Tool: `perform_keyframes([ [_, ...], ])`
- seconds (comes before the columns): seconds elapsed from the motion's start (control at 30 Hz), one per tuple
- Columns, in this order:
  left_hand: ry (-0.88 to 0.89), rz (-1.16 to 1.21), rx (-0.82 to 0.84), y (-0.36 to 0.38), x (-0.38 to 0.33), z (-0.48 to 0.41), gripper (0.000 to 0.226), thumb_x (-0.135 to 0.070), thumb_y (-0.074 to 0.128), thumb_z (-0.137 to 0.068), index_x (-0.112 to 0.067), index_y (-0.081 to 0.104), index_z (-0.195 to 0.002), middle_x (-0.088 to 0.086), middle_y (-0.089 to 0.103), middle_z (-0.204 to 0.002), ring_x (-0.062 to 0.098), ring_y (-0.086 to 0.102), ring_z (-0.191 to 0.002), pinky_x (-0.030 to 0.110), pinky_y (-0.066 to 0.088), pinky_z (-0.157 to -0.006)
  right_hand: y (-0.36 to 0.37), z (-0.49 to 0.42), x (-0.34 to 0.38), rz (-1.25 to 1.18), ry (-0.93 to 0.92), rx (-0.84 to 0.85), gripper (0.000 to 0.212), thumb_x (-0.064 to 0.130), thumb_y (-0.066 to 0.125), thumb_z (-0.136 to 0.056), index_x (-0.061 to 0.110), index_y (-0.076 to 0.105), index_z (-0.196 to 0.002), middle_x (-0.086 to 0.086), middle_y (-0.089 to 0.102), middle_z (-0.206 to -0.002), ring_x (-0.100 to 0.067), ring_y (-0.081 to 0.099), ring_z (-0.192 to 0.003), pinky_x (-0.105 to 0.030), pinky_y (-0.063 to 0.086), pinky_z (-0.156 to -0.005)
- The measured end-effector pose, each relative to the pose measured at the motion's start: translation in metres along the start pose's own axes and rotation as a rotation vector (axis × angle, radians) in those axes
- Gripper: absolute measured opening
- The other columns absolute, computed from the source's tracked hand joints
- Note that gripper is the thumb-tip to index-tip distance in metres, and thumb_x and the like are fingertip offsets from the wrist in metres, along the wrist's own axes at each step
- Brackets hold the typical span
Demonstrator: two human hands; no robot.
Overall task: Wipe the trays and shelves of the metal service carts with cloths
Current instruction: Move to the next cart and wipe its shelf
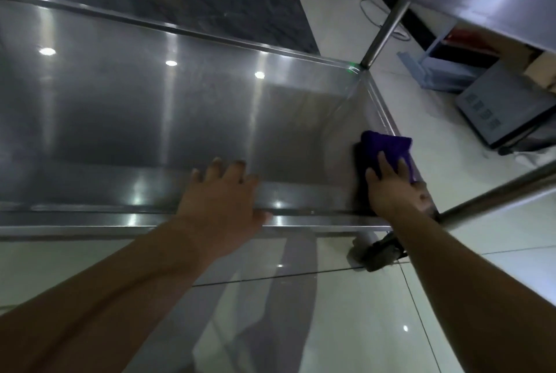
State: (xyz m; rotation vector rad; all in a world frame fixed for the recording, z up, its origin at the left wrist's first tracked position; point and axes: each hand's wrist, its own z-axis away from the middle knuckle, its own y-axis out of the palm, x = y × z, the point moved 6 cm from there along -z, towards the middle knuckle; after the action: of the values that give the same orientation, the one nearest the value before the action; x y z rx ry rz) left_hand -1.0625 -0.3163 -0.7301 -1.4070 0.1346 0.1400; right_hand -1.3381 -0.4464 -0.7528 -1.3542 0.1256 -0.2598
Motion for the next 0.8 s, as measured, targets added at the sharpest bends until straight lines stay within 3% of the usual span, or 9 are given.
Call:
perform_keyframes([
  [0.1, 0.057, 0.022, 0.052, 0.010, -0.026, -0.005, 0.065, -0.063, 0.039, -0.086, -0.028, 0.031, -0.139, 0.000, 0.020, -0.152, 0.032, 0.017, -0.140, 0.052, 0.025, -0.109, 0.011, 0.043, 0.024, 0.046, -0.344, -0.011, 0.054, 0.055, 0.024, -0.096, 0.051, 0.001, -0.144, 0.005, 0.004, -0.159, -0.036, 0.012, -0.139, -0.056, 0.015, -0.107],
  [0.2, 0.052, -0.032, 0.046, 0.010, -0.031, -0.008, 0.064, -0.068, 0.038, -0.083, -0.028, 0.041, -0.132, 0.001, 0.034, -0.143, 0.033, 0.030, -0.132, 0.051, 0.035, -0.103, 0.014, 0.072, 0.013, 0.102, -0.647, -0.026, 0.052, 0.061, 0.018, -0.091, 0.060, -0.002, -0.139, 0.012, 0.005, -0.158, -0.028, 0.018, -0.134, -0.049, 0.021, -0.105],
  [0.27, 0.045, -0.023, 0.046, 0.007, -0.029, -0.008, 0.065, -0.071, 0.038, -0.080, -0.028, 0.048, -0.128, -0.001, 0.040, -0.138, 0.030, 0.037, -0.127, 0.049, 0.039, -0.101, 0.007, 0.051, -0.009, 0.155, -0.557, -0.025, 0.052, 0.058, 0.020, -0.095, 0.057, -0.004, -0.141, 0.010, 0.002, -0.158, -0.031, 0.019, -0.136, -0.049, 0.021, -0.107],
  [0.37, 0.036, 0.002, 0.016, 0.005, -0.029, -0.008, 0.063, -0.072, 0.039, -0.077, -0.031, 0.052, -0.123, -0.004, 0.044, -0.133, 0.027, 0.041, -0.122, 0.046, 0.041, -0.098, -0.006, -0.001, -0.039, 0.221, -0.216, -0.032, 0.056, 0.051, 0.024, -0.098, 0.048, -0.005, -0.145, 0.003, -0.003, -0.159, -0.036, 0.021, -0.132, -0.048, 0.025, -0.103],
  [0.47, 0.031, -0.009, -0.020, 0.005, -0.030, -0.009, 0.062, -0.073, 0.039, -0.077, -0.033, 0.052, -0.121, -0.007, 0.046, -0.133, 0.024, 0.042, -0.121, 0.040, 0.041, -0.096, -0.012, -0.033, -0.028, 0.132, 0.034, -0.053, 0.055, 0.051, 0.022, -0.097, 0.044, -0.003, -0.146, 0.003, -0.005, -0.159, -0.038, 0.018, -0.133, -0.049, 0.020, -0.105],
  [0.53, 0.035, -0.018, -0.034, 0.006, -0.030, -0.010, 0.061, -0.073, 0.039, -0.077, -0.034, 0.052, -0.122, -0.008, 0.046, -0.133, 0.024, 0.043, -0.121, 0.039, 0.040, -0.096, -0.008, -0.039, 0.002, 0.053, 0.009, -0.033, 0.056, 0.051, 0.021, -0.097, 0.041, -0.002, -0.147, 0.001, -0.005, -0.159, -0.042, 0.011, -0.137, -0.055, 0.013, -0.108],
  [0.7, 0.023, 0.002, -0.005, 0.007, -0.027, -0.015, 0.065, -0.078, 0.040, -0.071, -0.037, 0.052, -0.119, -0.011, 0.045, -0.130, 0.022, 0.045, -0.115, 0.036, 0.042, -0.091, 0.001, -0.033, 0.054, 0.149, -0.486, -0.049, 0.055, 0.054, 0.023, -0.096, 0.047, -0.001, -0.146, 0.006, 0.004, -0.158, -0.038, 0.022, -0.132, -0.050, 0.025, -0.101],
  [0.8, 0.029, -0.004, 0.016, 0.005, -0.026, -0.019, 0.067, -0.081, 0.039, -0.069, -0.037, 0.052, -0.117, -0.011, 0.046, -0.126, 0.022, 0.046, -0.110, 0.035, 0.046, -0.087, -0.011, -0.055, 0.032, 0.182, -0.393, -0.089, 0.055, 0.050, 0.026, -0.097, 0.045, 0.003, -0.147, 0.003, 0.008, -0.158, -0.040, 0.024, -0.131, -0.053, 0.026, -0.101],
])
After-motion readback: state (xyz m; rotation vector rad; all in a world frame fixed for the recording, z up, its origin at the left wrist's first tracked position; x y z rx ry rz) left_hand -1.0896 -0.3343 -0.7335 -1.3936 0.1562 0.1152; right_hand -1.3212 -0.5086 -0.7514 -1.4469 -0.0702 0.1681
